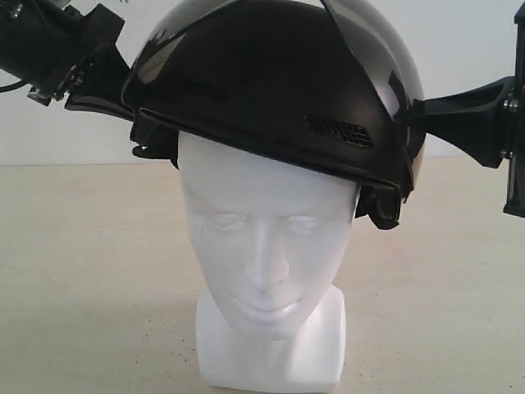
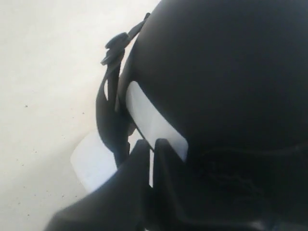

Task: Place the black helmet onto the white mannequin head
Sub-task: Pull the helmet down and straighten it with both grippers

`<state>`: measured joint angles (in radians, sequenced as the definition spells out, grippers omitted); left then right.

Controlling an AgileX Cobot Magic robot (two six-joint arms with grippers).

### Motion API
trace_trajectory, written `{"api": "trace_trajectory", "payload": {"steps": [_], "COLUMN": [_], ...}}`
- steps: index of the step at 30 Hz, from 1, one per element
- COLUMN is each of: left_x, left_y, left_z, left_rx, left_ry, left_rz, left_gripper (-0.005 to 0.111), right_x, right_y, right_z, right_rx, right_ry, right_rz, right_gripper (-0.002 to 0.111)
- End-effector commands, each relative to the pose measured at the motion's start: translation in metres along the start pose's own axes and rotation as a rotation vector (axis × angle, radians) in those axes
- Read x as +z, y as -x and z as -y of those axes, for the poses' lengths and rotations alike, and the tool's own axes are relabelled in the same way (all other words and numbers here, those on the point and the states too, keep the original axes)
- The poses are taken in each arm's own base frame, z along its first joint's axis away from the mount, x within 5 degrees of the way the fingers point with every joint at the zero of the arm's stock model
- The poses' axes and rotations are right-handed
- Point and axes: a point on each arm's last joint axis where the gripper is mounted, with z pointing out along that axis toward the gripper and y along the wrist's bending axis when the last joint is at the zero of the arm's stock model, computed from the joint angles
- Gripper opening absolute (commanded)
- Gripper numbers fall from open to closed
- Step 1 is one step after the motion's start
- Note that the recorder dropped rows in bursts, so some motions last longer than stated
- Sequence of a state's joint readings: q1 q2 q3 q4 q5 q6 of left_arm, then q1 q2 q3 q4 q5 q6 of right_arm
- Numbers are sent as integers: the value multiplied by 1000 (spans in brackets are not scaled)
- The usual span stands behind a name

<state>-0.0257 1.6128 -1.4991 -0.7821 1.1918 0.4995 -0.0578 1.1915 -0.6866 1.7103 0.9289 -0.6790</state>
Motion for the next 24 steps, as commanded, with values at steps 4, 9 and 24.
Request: {"api": "trace_trajectory", "payload": {"steps": [4, 9, 24], "left_x": [-6, -18, 5], "left_y": [-4, -7, -39], "left_z": [11, 19, 2], "left_rx": [14, 21, -67], "left_ry": [-24, 16, 4], "left_rz": [-11, 2, -113], "left_gripper": [4, 4, 4], "right_x": [1, 1, 0], "right_y": [-8, -7, -6], "right_z": [-6, -6, -10], "right_rx": [-47, -60, -62], "right_ry": [48, 48, 86], "right_rz": [-77, -74, -55], "right_gripper": [0, 0, 0]}}
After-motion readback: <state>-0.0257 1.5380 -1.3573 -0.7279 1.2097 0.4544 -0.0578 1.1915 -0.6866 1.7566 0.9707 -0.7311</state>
